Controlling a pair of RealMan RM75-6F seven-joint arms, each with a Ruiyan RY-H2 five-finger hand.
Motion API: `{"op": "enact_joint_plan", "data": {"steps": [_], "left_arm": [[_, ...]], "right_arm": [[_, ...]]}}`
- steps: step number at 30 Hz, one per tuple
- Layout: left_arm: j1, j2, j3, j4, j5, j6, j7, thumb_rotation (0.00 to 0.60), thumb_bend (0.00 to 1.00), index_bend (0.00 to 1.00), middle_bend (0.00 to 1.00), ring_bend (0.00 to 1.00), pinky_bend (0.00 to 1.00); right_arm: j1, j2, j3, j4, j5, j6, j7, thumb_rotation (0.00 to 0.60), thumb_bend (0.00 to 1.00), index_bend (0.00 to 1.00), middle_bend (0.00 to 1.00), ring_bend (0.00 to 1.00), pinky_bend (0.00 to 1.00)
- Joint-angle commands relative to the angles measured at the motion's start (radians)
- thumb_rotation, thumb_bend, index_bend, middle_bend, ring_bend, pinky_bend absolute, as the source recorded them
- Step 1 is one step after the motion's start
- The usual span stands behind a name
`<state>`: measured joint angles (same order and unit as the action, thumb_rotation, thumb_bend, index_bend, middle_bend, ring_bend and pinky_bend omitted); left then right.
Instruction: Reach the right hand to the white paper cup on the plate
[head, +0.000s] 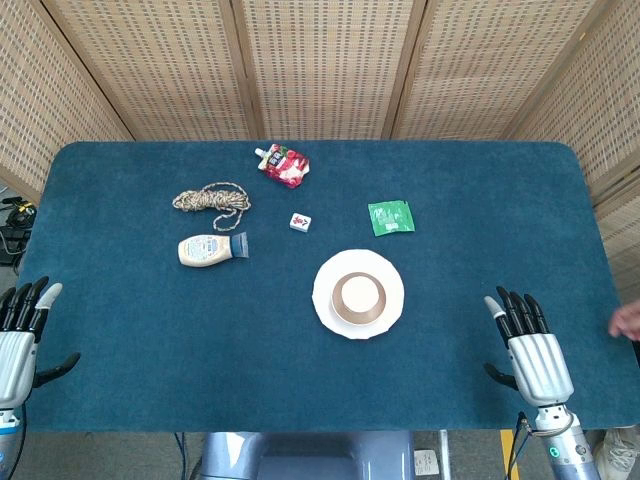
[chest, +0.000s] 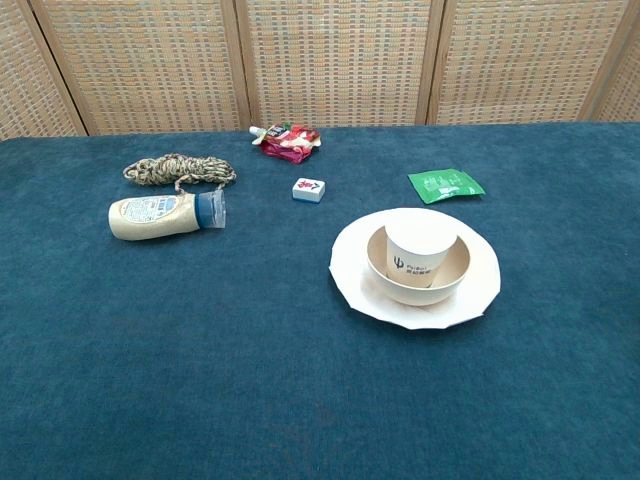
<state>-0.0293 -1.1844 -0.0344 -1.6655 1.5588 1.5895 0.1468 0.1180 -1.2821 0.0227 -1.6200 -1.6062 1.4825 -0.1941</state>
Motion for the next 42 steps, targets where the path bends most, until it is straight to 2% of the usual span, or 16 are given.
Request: {"op": "enact_joint_plan", "data": {"steps": [1,13,17,20,23,29,35,42], "left_arm": [[0.000,0.000,0.000,0.000,0.000,0.000,0.001,0.600,0.03,0.00,0.00,0.00,0.00],[0.002,0.005,-0.004,-0.004,0.000,0.008,-0.010,0.600,0.03,0.00,0.00,0.00,0.00],[0.002,0.009,-0.008,-0.004,-0.007,0.006,-0.021,0.600,0.03,0.00,0.00,0.00,0.00],[0.001,0.011,-0.010,-0.003,-0.012,0.003,-0.026,0.600,0.03,0.00,0.00,0.00,0.00],[0.001,0.017,-0.013,-0.004,-0.018,0.002,-0.041,0.600,0.03,0.00,0.00,0.00,0.00],[0.003,0.027,-0.012,-0.005,-0.016,0.005,-0.067,0.600,0.03,0.00,0.00,0.00,0.00],[0.000,0.033,-0.012,-0.003,-0.020,-0.004,-0.088,0.600,0.03,0.00,0.00,0.00,0.00],[-0.005,0.034,-0.010,0.000,-0.022,-0.019,-0.094,0.600,0.03,0.00,0.00,0.00,0.00]], "right_arm": [[0.000,0.000,-0.001,0.000,0.000,-0.001,-0.001,0.600,0.15,0.00,0.00,0.00,0.00],[0.012,-0.003,-0.002,-0.041,-0.006,-0.020,-0.021,0.600,0.15,0.00,0.00,0.00,0.00],[0.055,0.001,0.015,-0.123,-0.009,-0.076,-0.061,0.600,0.16,0.01,0.00,0.00,0.00],[0.100,0.005,0.032,-0.187,-0.002,-0.139,-0.102,0.600,0.20,0.05,0.00,0.00,0.00],[0.174,-0.010,0.083,-0.264,0.073,-0.252,-0.203,0.600,0.24,0.10,0.00,0.00,0.01],[0.279,-0.090,0.160,-0.306,0.272,-0.377,-0.383,0.600,0.30,0.15,0.00,0.00,0.02],[0.366,-0.189,0.211,-0.282,0.449,-0.410,-0.525,0.600,0.33,0.21,0.00,0.00,0.05],[0.458,-0.268,0.260,-0.239,0.602,-0.400,-0.647,0.600,0.37,0.23,0.00,0.00,0.06]]}}
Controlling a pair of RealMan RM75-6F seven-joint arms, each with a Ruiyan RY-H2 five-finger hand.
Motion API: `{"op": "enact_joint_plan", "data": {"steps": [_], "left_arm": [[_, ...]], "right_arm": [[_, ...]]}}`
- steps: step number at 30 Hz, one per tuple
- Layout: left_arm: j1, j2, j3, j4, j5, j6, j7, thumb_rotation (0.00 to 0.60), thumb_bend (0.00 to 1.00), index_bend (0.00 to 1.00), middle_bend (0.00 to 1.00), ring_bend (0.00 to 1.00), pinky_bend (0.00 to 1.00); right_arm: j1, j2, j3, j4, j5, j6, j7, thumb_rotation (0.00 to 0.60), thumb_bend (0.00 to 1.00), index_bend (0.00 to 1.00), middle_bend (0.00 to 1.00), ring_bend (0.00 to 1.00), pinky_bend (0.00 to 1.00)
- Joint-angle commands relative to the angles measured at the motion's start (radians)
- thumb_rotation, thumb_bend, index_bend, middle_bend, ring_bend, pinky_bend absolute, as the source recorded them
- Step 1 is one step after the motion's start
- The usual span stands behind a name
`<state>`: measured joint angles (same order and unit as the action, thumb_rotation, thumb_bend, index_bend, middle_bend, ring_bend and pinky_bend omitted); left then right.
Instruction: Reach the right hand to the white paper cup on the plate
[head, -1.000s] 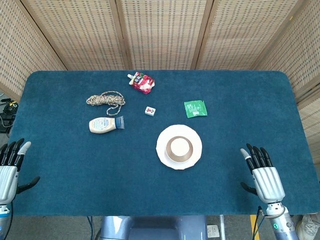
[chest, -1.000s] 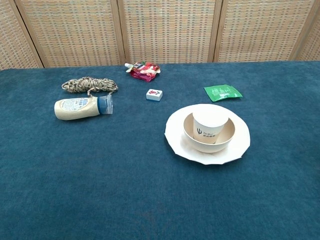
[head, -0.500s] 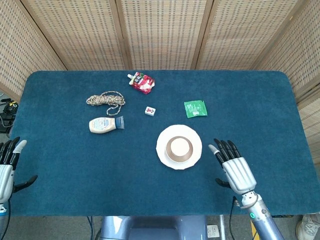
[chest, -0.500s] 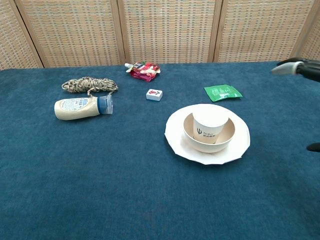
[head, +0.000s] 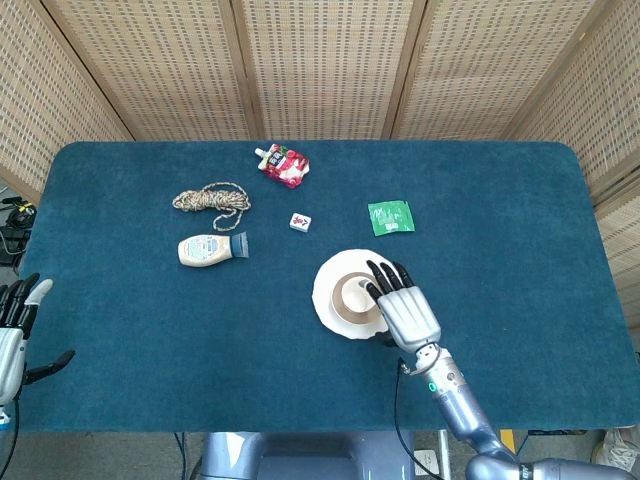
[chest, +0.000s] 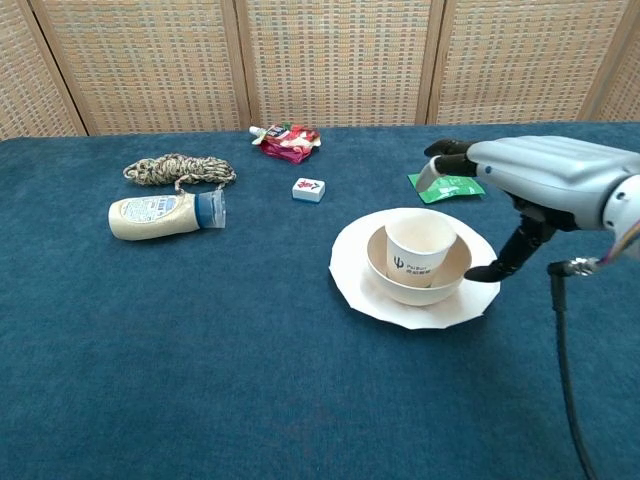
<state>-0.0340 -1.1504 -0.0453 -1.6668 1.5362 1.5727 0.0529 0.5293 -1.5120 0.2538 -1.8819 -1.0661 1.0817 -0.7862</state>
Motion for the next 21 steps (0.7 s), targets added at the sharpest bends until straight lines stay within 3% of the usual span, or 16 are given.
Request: {"op": "enact_joint_plan", "data": {"steps": [1,8,16,21], "left_arm": [[-0.002,0.000,0.001,0.001,-0.001,-0.004,-0.001,0.600,0.03,0.00,0.00,0.00,0.00],[-0.006,0.000,0.002,0.003,-0.004,-0.015,-0.007,0.600,0.03,0.00,0.00,0.00,0.00],[-0.009,0.001,0.005,0.003,-0.005,-0.025,-0.014,0.600,0.03,0.00,0.00,0.00,0.00],[-0.012,0.001,0.007,0.003,-0.005,-0.029,-0.012,0.600,0.03,0.00,0.00,0.00,0.00]], "right_arm": [[0.057,-0.046,0.034,0.029,0.081,0.003,-0.069,0.600,0.38,0.23,0.00,0.00,0.06],[0.147,-0.090,0.064,0.072,0.249,0.036,-0.192,0.600,0.38,0.22,0.00,0.00,0.06],[0.211,-0.115,0.056,0.109,0.365,0.073,-0.268,0.600,0.40,0.22,0.00,0.00,0.07],[0.243,-0.139,0.035,0.130,0.394,0.105,-0.291,0.600,0.43,0.31,0.01,0.00,0.08]]}}
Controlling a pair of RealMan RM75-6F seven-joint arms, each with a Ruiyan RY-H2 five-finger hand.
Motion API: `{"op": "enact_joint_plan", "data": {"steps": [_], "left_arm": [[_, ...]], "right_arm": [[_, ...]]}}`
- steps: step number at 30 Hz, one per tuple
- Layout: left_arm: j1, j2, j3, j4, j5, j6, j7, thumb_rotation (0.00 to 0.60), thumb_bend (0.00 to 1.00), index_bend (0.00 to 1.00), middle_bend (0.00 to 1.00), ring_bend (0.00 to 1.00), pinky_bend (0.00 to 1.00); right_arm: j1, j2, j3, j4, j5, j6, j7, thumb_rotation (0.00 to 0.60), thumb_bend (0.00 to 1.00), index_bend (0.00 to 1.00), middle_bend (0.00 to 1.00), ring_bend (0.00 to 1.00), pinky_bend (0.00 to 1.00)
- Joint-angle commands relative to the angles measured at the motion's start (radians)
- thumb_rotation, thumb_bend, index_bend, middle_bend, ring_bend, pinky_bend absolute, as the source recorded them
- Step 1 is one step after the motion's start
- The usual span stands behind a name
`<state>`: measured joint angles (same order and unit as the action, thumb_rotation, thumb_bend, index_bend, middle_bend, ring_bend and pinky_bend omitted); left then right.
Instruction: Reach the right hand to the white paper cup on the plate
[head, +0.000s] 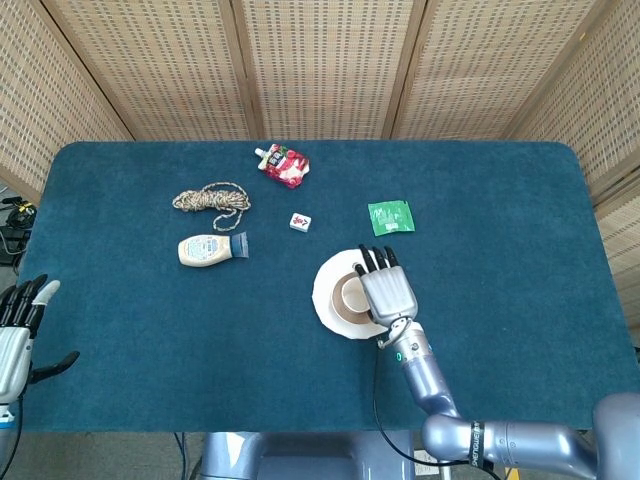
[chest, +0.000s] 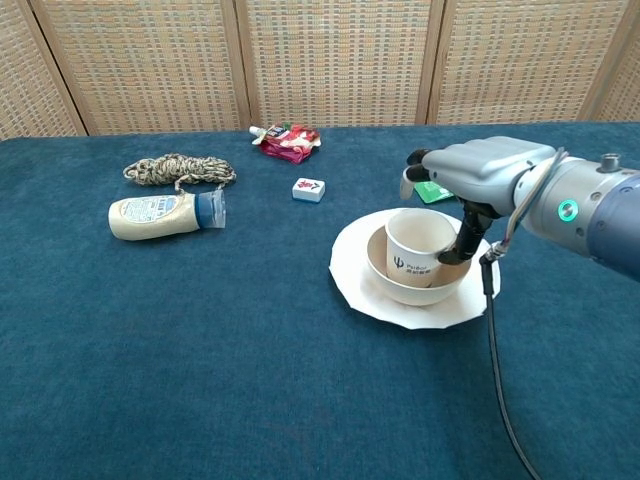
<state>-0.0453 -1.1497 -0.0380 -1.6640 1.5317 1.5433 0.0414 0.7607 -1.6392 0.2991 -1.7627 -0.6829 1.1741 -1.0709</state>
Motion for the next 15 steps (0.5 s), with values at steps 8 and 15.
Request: {"op": "enact_joint_plan", "data": {"steps": [8,15], "left_arm": [[-0.002,0.000,0.000,0.002,-0.004,-0.005,-0.002,0.600,0.03,0.00,0.00,0.00,0.00],[-0.005,-0.002,-0.001,0.006,-0.011,-0.011,-0.002,0.600,0.03,0.00,0.00,0.00,0.00]], "right_arm": [[0.030,-0.025,-0.039,0.011,-0.022,0.054,0.009,0.600,0.44,0.48,0.11,0.00,0.14],[0.042,0.032,-0.004,-0.075,-0.063,0.123,0.019,0.600,0.44,0.48,0.12,0.00,0.14]]}}
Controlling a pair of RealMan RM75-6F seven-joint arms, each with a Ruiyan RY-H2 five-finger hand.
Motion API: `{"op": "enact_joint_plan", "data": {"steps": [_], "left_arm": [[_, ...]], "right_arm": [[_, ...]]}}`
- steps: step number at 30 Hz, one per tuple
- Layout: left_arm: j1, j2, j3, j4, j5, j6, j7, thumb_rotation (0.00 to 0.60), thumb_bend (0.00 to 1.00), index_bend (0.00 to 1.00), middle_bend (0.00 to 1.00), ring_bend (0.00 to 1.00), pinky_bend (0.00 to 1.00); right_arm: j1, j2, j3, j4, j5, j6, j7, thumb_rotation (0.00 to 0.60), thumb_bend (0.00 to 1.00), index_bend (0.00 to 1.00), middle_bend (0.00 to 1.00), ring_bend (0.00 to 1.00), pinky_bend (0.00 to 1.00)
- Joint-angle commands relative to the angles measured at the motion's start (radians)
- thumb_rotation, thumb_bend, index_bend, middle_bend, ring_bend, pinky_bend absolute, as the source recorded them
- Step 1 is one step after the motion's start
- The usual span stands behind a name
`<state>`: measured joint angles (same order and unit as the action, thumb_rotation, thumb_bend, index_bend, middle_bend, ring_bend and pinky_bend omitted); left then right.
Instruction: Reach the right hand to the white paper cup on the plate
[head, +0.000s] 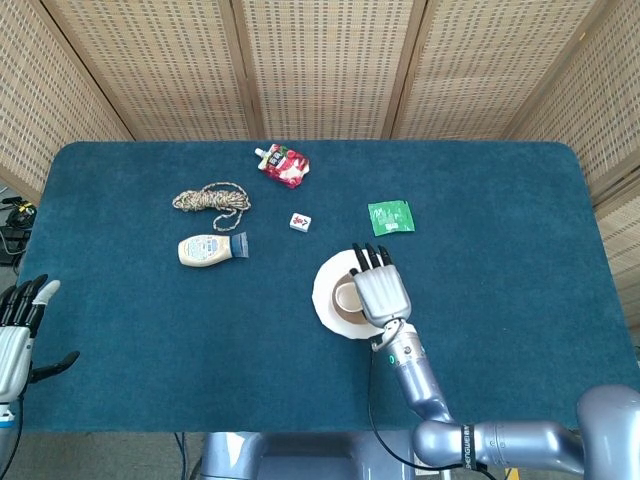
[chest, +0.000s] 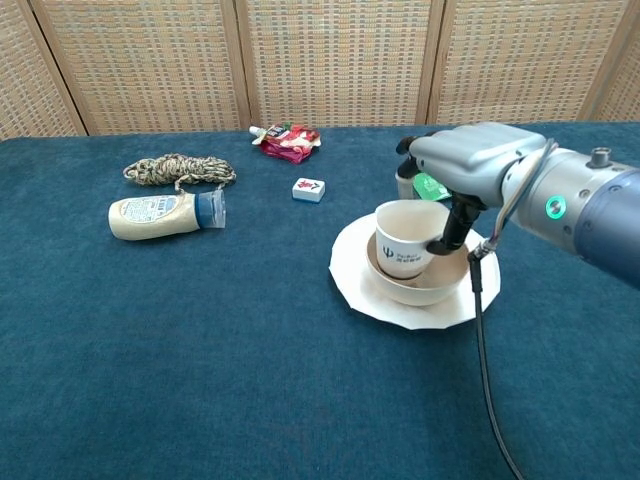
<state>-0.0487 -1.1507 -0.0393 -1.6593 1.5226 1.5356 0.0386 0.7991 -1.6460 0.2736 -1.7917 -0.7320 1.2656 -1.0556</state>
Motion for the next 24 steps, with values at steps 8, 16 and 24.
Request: {"op": "enact_joint_plan", "data": {"steps": [8,16,24], "left_arm": [[0.001,-0.005,0.002,-0.002,0.006,0.007,0.013,0.600,0.03,0.00,0.00,0.00,0.00],[0.003,-0.011,0.008,-0.006,0.018,0.014,0.032,0.600,0.03,0.00,0.00,0.00,0.00],[0.003,-0.019,0.012,-0.007,0.026,0.016,0.053,0.600,0.03,0.00,0.00,0.00,0.00]], "right_arm": [[-0.035,0.199,0.073,-0.144,-0.028,0.108,0.041,0.600,0.44,0.48,0.12,0.00,0.14],[-0.108,0.307,0.048,-0.076,0.028,0.084,0.148,0.600,0.43,0.48,0.11,0.00,0.14],[-0.193,0.301,-0.048,0.112,0.056,-0.038,0.332,0.600,0.43,0.48,0.11,0.00,0.14]]}}
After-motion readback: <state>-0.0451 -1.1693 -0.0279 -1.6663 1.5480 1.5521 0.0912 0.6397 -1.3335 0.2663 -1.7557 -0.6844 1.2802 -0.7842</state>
